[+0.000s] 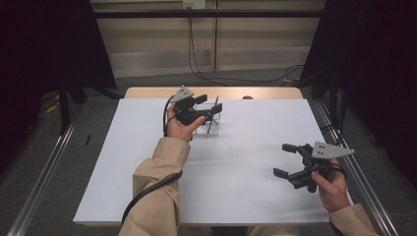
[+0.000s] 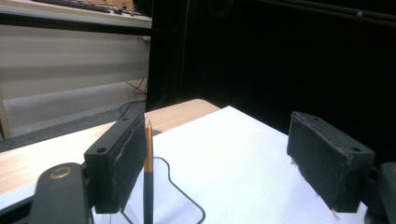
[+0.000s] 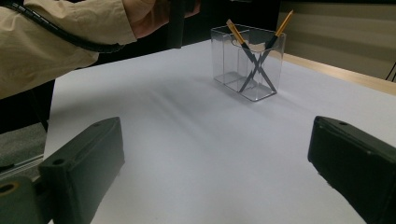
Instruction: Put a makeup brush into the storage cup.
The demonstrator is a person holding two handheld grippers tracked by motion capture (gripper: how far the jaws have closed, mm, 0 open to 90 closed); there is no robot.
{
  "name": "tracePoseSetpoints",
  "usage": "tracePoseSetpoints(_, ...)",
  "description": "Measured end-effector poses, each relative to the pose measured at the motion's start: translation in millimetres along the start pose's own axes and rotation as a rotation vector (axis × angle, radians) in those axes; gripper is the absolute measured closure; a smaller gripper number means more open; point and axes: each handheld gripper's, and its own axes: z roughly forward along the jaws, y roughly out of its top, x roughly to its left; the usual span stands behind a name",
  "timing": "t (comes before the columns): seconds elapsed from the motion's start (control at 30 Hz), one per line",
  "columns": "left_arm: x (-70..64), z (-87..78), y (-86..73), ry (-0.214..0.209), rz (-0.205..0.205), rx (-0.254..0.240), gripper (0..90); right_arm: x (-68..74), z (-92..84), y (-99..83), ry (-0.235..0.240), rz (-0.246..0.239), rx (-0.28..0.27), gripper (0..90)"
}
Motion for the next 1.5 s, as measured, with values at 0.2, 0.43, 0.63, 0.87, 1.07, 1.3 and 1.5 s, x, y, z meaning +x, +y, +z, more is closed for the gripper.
tracePoseSetpoints(0.2,-4.6,-7.8,3.0,-0.011,0.026,0.0,16.3,1.0,-0.3,0.0,-0.003,0.001,-0.004,3.1)
tracePoseSetpoints(0.43,-8.2,-20.8,5.6,-0.033,0.033,0.006,12.9,3.7,2.5,0.1,0.001,-0.004,0.003,3.1)
tracePoseSetpoints(0.63,-10.2,-30.8,5.5,-0.045,0.052,0.0,10.6,4.4,2.5,-0.7,-0.001,-0.005,0.009,3.1)
tracePoseSetpoints(0.87,-11.2,-36.6,4.3,-0.049,0.059,-0.015,8.1,5.4,3.4,-0.5,0.002,-0.008,0.01,3.1)
tracePoseSetpoints(1.07,-11.6,-42.3,2.2,-0.044,0.062,-0.02,7.8,6.7,5.4,0.7,0.009,-0.015,0.009,3.1)
tracePoseSetpoints(1.3,-10.5,-52.3,-0.1,-0.045,0.059,-0.028,7.7,7.7,3.4,0.0,0.003,-0.014,0.012,3.0)
tracePoseSetpoints(1.5,-10.3,-62.1,-3.8,-0.047,0.061,-0.034,7.3,8.5,1.7,-1.3,-0.003,-0.013,0.016,3.0)
